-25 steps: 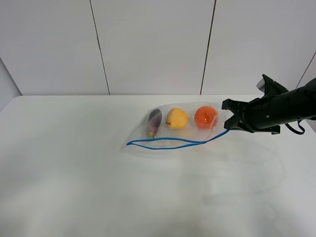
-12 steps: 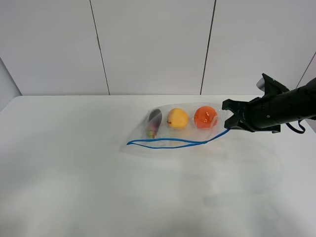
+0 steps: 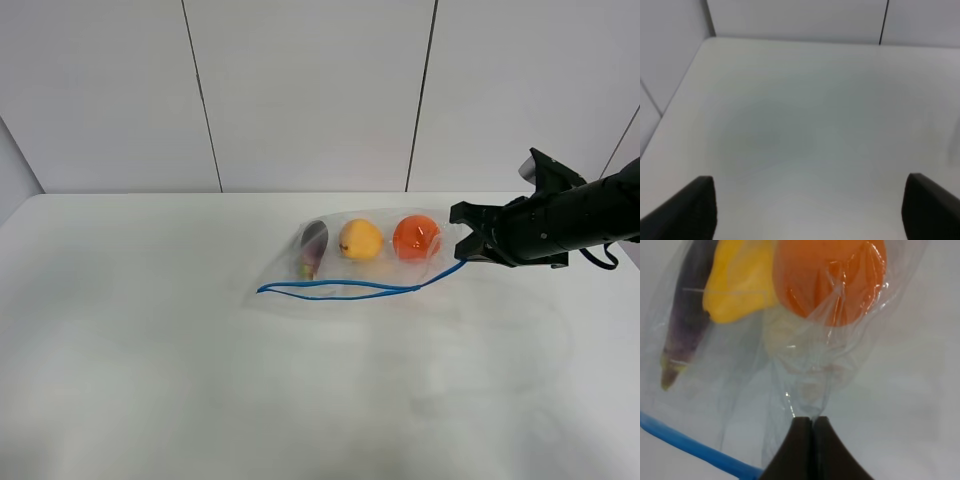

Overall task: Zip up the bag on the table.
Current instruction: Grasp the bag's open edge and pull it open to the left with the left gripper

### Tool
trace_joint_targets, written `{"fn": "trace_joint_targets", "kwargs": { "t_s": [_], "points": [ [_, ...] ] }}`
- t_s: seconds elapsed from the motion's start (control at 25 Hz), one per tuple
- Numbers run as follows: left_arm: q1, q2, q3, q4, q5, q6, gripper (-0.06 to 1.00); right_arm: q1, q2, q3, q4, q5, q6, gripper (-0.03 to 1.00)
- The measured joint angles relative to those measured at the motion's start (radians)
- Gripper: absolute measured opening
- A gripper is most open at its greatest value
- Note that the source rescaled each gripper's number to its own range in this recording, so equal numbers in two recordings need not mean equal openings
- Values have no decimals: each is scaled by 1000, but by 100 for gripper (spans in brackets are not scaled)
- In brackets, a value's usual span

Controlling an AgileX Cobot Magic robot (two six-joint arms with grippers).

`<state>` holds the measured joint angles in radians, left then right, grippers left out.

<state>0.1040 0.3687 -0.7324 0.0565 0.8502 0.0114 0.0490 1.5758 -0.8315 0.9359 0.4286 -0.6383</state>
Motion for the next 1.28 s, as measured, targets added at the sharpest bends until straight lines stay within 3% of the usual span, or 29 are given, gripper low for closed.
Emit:
{"fn": "trace_joint_targets", "kwargs": {
  "t_s": [0.2, 0.44, 0.76, 0.88, 1.0, 1.28],
  "points": [
    [0, 259, -105, 0, -117, 3, 100, 0, 0, 0, 0, 0, -8, 0],
    [0, 480, -212, -2, -133, 4, 100, 0, 0, 0, 0, 0, -23, 0],
    [0, 534, -226, -49, -136, 22, 100, 0, 0, 0, 0, -4, -26, 0],
    [-36, 534, -226, -49, -136, 32, 100, 0, 0, 0, 0, -4, -26, 0],
    [-161, 534, -226, -49, -136, 70, 100, 0, 0, 0, 0, -4, -26, 0],
    [-625, 534, -226, -57, -136, 123, 100, 0, 0, 0, 0, -4, -26, 0]
  ]
}}
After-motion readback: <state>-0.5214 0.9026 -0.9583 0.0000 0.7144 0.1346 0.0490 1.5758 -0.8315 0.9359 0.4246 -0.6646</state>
